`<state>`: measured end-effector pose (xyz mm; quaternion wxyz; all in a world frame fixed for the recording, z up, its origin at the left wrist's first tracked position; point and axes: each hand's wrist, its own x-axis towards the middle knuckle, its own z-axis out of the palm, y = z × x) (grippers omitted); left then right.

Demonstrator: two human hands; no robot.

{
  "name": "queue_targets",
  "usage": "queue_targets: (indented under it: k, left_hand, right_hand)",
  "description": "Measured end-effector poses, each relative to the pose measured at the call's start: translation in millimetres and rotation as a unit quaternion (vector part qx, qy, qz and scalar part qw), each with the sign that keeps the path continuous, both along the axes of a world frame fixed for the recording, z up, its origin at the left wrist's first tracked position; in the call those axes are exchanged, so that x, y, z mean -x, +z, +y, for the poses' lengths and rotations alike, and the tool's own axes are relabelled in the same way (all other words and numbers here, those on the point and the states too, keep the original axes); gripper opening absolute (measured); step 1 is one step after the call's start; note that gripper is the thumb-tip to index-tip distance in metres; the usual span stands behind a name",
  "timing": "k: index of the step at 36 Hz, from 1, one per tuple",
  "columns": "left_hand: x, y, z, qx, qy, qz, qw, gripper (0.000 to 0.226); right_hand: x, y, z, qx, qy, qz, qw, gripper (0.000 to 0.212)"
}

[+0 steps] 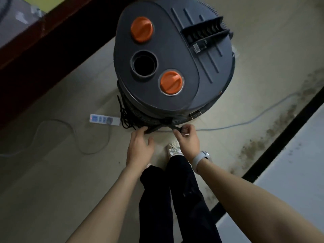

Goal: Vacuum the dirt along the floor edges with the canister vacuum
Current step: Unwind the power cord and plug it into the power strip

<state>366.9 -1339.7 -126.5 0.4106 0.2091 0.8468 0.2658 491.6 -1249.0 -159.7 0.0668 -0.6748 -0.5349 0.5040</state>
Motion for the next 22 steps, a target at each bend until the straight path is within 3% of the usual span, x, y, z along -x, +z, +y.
queue_targets:
  k: [5,7,9,11,12,14,19,22]
  left_hand:
    - [-1.6,6.6,16.6,0.028,0.021,-0.071,0.997,0.029]
    - [1.3,14.7,23.0,0.011,0.111,-0.169,0.979,0.016]
    - [5.9,28.5,29.5,-0.042,0.249,-0.293,0.922,0.018]
    - [15.6,40.6,33.8,-0.103,0.364,-0.335,0.863,0.016]
    - [22.5,46.6,34.7,-0.126,0.396,-0.32,0.851,0.017]
    - [39.0,59.5,35.7,-0.155,0.414,-0.254,0.86,0.016]
    - [83.0,91.7,49.2,-0.198,0.355,-0.119,0.906,0.007]
    - [105.6,118.3,68.5,-0.211,0.277,-0.057,0.936,0.015]
  right_hand:
    - [5.0,27.1,-2.9,0.066,0.097,0.04,0.992,0.004]
    - [8.6,43.8,-5.9,0.077,0.142,0.072,0.984,0.007]
    - [12.0,59.0,-9.9,0.06,0.213,0.094,0.971,0.009]
    - [17.2,75.0,-12.3,0.03,0.27,0.098,0.957,0.013]
    - [20.7,82.7,-11.4,0.016,0.283,0.101,0.954,0.018]
    - [28.7,97.0,-5.2,-0.014,0.304,0.094,0.948,0.024]
    - [52.2,130.4,20.3,-0.063,0.332,0.099,0.936,0.03]
    - [66.2,151.0,43.7,-0.116,0.334,0.106,0.929,0.028]
